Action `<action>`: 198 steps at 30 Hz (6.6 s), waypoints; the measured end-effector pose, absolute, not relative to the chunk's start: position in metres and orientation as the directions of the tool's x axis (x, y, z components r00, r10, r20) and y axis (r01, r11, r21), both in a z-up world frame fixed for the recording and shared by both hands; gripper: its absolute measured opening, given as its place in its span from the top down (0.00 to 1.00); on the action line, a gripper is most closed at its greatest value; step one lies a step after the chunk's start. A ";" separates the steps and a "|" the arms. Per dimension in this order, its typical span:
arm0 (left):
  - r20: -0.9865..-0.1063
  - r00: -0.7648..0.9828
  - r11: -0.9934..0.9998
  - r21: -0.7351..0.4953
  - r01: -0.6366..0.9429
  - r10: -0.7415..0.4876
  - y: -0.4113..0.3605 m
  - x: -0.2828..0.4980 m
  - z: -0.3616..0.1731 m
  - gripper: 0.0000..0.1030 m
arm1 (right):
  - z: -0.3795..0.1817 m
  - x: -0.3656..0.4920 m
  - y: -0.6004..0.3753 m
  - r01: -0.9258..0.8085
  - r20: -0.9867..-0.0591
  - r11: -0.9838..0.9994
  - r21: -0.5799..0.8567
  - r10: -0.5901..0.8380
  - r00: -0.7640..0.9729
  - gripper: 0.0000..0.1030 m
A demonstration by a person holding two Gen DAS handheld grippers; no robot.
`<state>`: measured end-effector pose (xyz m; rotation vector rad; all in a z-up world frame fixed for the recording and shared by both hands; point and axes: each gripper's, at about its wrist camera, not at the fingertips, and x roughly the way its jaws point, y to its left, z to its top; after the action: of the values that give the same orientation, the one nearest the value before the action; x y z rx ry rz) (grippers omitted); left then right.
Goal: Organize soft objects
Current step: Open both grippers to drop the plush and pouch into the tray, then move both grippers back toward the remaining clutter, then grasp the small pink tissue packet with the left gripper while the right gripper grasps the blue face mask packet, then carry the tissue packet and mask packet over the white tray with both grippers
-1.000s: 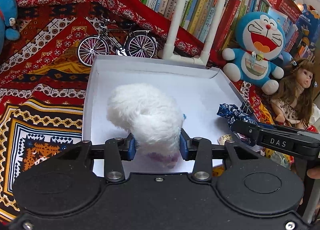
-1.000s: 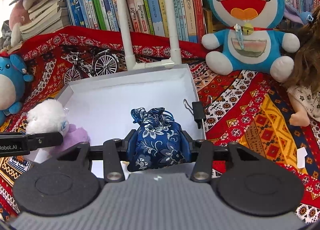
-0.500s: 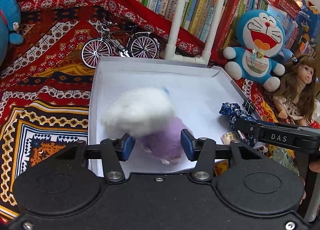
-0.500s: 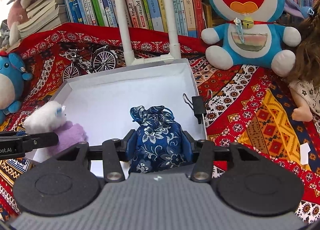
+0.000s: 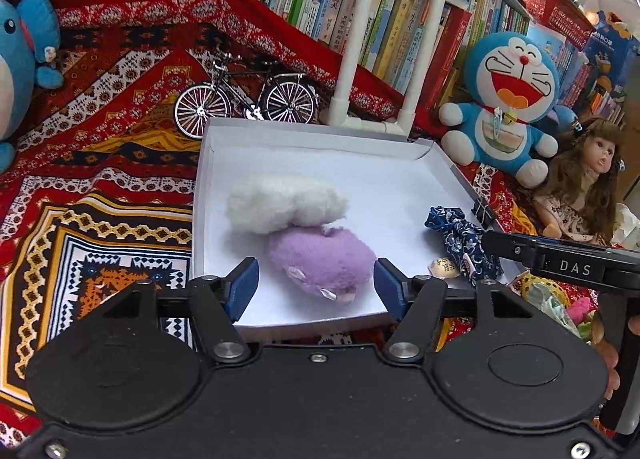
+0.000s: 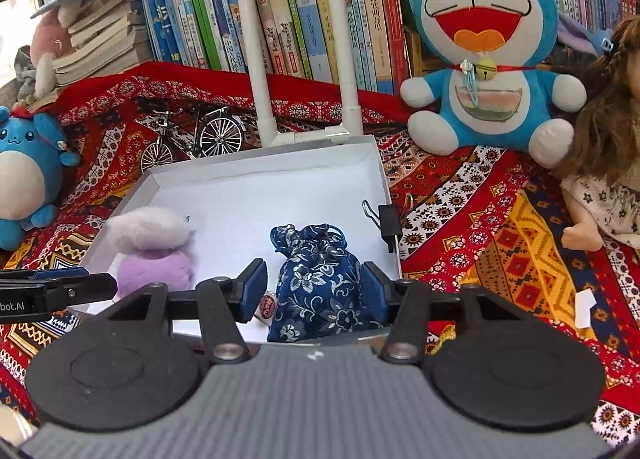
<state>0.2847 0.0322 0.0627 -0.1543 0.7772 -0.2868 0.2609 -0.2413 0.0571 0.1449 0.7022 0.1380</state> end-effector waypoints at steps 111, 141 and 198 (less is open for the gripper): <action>-0.550 0.834 0.997 -0.083 -0.001 -0.045 0.119 0.048 -0.003 0.48 | -0.007 0.030 -0.147 -0.436 -0.498 0.900 0.010 0.383 0.778 0.11; -0.534 0.844 0.993 -0.117 -0.008 -0.056 0.120 0.049 0.023 0.74 | 0.025 0.016 -0.166 -0.402 -0.416 0.916 -0.017 0.359 0.836 0.19; -0.705 0.672 0.974 -0.176 0.144 -0.226 0.007 0.403 0.069 0.74 | 0.061 0.357 -0.240 -0.114 -0.673 0.975 0.192 0.215 0.708 0.19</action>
<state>0.4027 0.0068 0.0689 -0.1084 0.8080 -0.2089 0.3573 -0.2404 0.0614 0.1399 0.7630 0.1833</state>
